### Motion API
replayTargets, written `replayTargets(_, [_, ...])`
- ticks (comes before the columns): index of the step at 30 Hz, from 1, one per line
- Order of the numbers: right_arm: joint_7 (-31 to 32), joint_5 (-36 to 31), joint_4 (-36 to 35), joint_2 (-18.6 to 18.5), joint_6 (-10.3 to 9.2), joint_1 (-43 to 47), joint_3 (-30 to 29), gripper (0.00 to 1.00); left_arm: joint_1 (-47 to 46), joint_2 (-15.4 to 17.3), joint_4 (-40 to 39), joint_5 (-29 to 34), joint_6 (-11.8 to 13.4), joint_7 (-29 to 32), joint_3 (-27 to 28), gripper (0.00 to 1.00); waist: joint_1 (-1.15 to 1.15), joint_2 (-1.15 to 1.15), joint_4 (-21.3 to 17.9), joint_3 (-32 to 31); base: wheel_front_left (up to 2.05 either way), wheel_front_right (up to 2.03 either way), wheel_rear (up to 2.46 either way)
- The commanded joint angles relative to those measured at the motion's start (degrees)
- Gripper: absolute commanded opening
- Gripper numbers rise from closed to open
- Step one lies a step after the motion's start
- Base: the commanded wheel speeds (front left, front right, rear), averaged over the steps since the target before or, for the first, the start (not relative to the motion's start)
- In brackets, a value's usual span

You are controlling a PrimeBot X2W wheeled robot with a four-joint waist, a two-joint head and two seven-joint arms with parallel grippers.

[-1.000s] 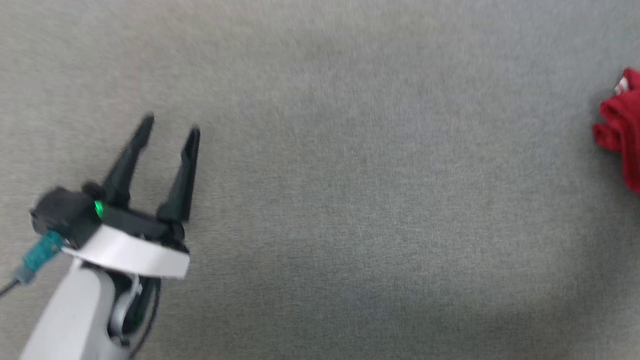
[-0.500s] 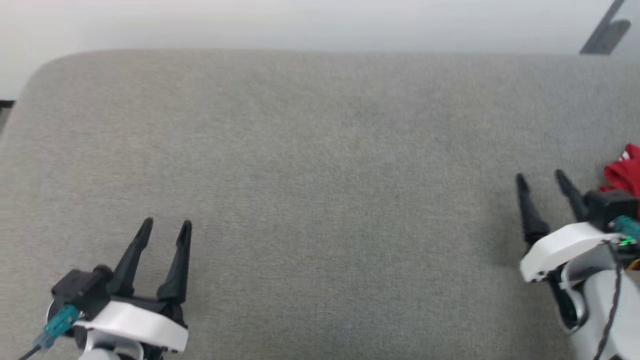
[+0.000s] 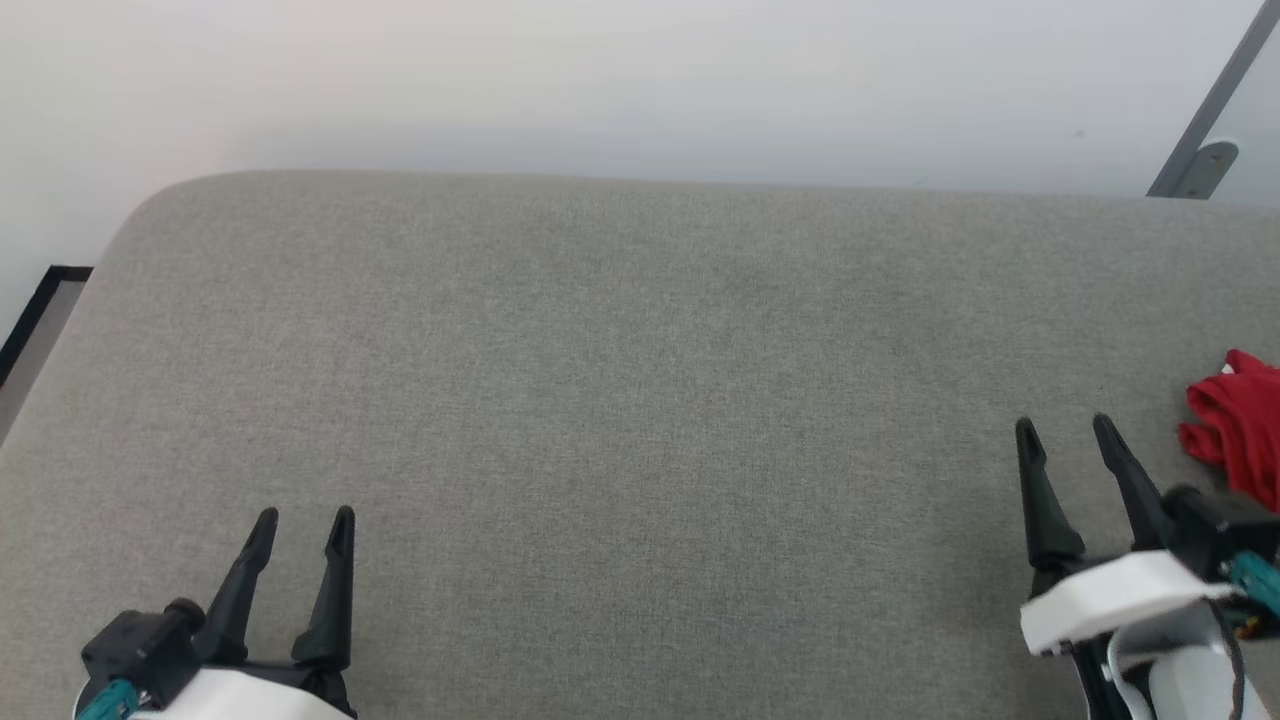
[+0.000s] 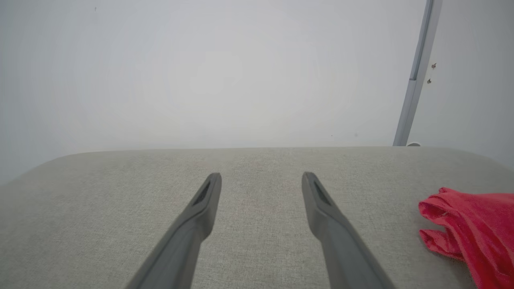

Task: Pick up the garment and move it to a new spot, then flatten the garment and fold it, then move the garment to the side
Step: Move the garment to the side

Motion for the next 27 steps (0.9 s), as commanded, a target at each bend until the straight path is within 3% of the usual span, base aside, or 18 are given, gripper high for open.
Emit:
replayTargets(1, [0.3, -0.7, -2.0, 0.5, -0.02, 2.2, -0.6, 1.0, 1.3, -0.3, -0.5, 0.6, 0.0, -0.3, 0.5, 1.0, 0.0, 0.0, -0.1, -0.7, 0.0, 0.0, 0.0])
replayTargets(18, [5.3, -2.4, -18.0, 4.7, -0.02, 15.6, -6.1, 1.0, 10.5, -2.4, -8.8, 2.1, 0.0, -0.3, 4.8, 1.0, 0.0, 0.0, -0.9, -3.0, 0.0, 0.0, 0.0])
replayTargets(27, [6.6, -1.9, -20.8, 5.5, -0.02, 17.3, -6.6, 1.0, 11.3, -2.7, -10.1, 2.1, 0.0, -0.3, 5.6, 1.0, 0.0, 0.0, -0.5, -2.9, 0.0, 0.0, 0.0])
